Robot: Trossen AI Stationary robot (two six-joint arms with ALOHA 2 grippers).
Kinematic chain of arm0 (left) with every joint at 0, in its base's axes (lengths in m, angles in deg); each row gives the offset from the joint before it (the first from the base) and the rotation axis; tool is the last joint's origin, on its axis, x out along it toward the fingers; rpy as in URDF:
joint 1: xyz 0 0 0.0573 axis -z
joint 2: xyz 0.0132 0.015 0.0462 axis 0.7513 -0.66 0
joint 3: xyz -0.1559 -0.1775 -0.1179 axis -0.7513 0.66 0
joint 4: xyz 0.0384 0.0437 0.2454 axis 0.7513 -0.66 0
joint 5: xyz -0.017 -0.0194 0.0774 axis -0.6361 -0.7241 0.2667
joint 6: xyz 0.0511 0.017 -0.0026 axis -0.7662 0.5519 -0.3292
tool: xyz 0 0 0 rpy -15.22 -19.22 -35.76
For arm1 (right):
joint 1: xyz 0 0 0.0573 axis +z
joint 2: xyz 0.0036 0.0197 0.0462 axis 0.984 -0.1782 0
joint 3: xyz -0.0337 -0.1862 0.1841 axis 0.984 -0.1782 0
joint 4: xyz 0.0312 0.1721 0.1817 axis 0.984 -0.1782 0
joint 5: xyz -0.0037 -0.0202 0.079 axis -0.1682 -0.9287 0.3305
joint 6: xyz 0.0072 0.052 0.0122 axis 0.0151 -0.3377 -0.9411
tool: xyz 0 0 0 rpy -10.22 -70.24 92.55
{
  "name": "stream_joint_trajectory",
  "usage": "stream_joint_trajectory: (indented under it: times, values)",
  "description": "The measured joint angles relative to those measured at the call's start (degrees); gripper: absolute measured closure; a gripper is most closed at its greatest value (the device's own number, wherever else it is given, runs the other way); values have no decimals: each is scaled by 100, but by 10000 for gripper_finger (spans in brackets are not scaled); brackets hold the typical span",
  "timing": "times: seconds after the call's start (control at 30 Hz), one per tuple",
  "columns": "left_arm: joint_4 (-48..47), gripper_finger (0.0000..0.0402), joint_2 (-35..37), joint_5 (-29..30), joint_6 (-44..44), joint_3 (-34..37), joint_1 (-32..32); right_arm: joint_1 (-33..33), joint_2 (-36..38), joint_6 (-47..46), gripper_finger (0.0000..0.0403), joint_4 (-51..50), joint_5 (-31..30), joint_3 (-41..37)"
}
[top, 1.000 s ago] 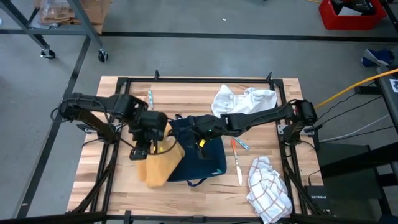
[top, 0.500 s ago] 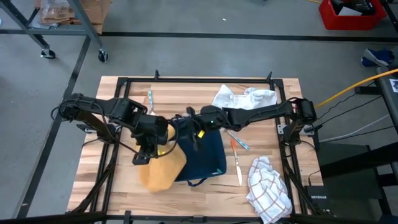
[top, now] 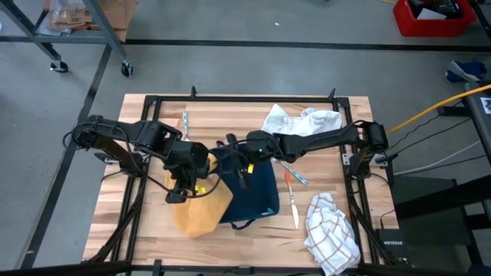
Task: Fold towel
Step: Fold the yellow towel
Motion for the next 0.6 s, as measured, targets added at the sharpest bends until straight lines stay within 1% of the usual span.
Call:
stream_joint_trajectory:
  times: [0.07,0.13,0.3,0.43,0.6]
  values:
    - [96,401,-2,4,-3,2,0,-1,-65,14,244,55,-82,-3]
    - [136,401,-2,7,-2,2,0,-1,-101,35,240,174,-291,-3]
    - [236,401,-2,7,-89,2,0,-1,-145,158,237,373,-328,-1]
    - [250,401,-2,10,-142,2,0,-1,-145,162,237,300,-185,-1]
    - [352,401,-2,28,-151,2,0,-1,-205,163,250,276,218,-1]
